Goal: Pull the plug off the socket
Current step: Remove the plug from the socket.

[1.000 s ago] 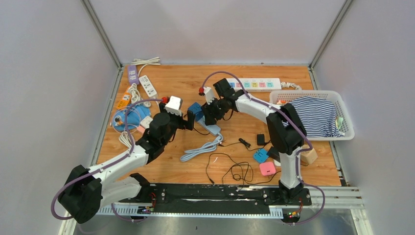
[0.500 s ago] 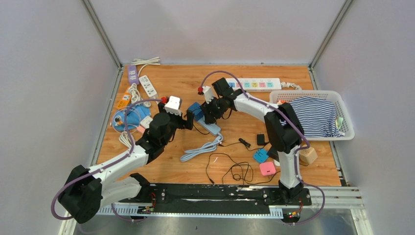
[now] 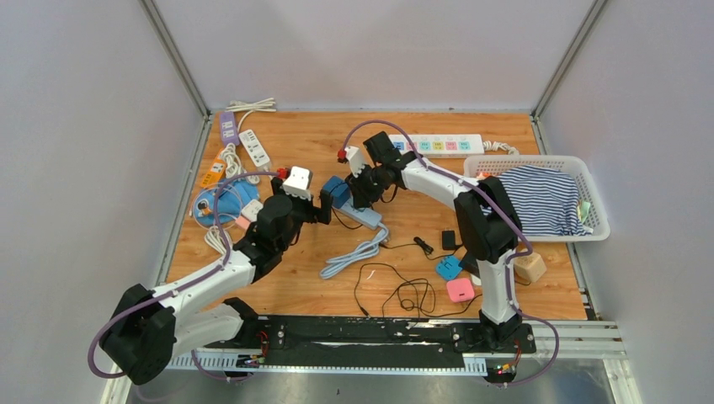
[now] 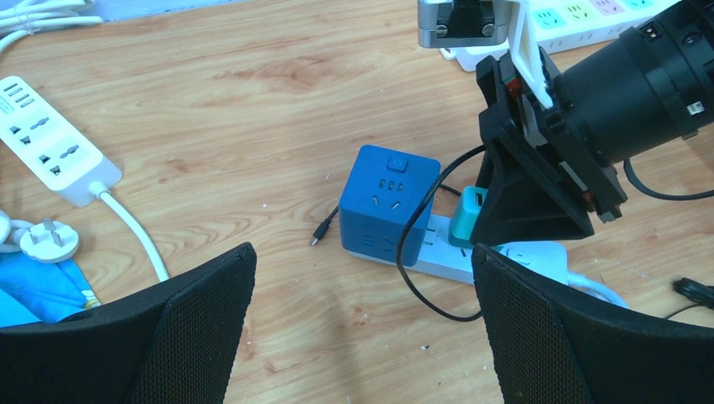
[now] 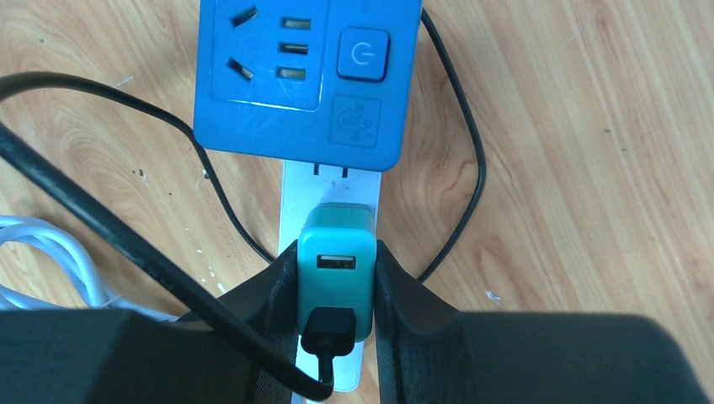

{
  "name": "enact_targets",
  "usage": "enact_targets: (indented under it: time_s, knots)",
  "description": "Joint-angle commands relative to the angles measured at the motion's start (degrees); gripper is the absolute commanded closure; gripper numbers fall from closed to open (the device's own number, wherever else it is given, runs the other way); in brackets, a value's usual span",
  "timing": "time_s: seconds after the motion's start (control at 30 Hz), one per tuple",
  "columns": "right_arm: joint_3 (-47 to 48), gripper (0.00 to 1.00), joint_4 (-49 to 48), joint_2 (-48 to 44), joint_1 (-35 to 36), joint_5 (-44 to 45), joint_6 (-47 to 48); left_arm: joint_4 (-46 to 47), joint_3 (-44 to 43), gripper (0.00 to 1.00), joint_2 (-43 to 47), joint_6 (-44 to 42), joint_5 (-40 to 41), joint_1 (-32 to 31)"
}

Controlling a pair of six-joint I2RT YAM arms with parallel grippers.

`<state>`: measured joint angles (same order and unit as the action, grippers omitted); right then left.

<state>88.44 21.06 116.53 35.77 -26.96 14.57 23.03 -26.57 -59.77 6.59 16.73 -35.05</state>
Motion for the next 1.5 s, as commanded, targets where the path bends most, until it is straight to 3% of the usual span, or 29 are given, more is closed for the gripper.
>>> enact_targets:
  time_s: [0.0,0.23,0.53,0.9,1.03,1.17,1.47]
  knots:
    - [-3.16,0.93,2.14,-1.17,-2.22,3.52,9.73,0.62,0.20,0.00,-1.10,0.19,0.57,0.49]
    - [-9.12,0.96,2.90,-5.52,-7.21,3.21,22.35,0.79,-0.15,0.00,-2.89,3.44,-0.42,1.67]
    - [-5.53,0.95,12.80,-2.89,-10.80,-2.77,32.33,4.90,-0.49,0.00,-10.09,6.26,-6.29,3.47]
    - [-5.85,0.95,14.60,-2.86,-10.93,-5.05,34.21,5.90,-1.55,0.02,-15.57,7.38,-11.39,10.73]
    - [-5.90,0.95,14.80,-2.87,-10.97,-6.06,34.09,7.91,-4.33,0.08,-20.40,6.76,-21.53,10.97]
    - [-5.49,0.95,14.95,-2.16,-10.86,-6.95,33.39,13.15,-4.37,0.08,-24.45,7.24,-30.15,10.77]
    - [-5.14,0.95,15.64,-1.92,-10.28,-7.91,33.33,17.48,-5.51,0.07,-28.78,1.80,-29.07,6.30]
